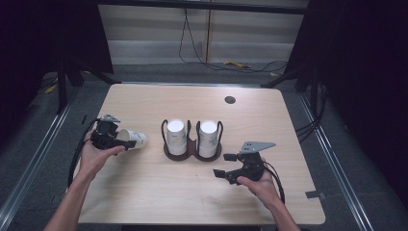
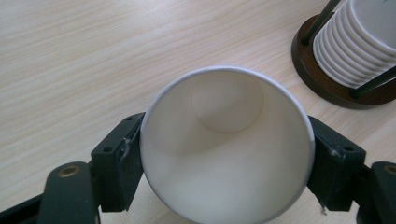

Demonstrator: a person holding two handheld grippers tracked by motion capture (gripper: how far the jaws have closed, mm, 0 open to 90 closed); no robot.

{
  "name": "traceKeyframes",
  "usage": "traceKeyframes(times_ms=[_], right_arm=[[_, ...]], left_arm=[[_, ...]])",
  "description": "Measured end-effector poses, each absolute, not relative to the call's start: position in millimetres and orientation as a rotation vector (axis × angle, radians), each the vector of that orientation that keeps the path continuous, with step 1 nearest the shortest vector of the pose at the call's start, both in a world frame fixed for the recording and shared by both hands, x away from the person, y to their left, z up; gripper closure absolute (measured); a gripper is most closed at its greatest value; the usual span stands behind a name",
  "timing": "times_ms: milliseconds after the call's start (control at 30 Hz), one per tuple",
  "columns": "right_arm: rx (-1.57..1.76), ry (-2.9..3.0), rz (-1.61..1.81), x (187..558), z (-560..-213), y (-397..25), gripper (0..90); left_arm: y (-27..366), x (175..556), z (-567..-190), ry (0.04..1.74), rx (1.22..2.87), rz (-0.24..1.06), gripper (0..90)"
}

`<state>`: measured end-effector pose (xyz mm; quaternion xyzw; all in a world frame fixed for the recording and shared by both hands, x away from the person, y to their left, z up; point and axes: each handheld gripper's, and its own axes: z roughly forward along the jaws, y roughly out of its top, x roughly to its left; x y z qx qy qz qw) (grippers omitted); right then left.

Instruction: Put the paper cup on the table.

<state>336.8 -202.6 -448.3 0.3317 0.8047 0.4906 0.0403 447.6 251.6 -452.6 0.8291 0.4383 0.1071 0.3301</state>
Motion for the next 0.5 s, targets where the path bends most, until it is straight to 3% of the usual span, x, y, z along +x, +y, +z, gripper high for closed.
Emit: traceKeyframes(times_ms=[500], right_arm=[[1.021, 2.459, 1.503, 336.6, -447.3, -204.5, 21.2]], left_arm=[[241.9, 451.8, -445.3, 1.125, 2.112, 0.34, 23.2]])
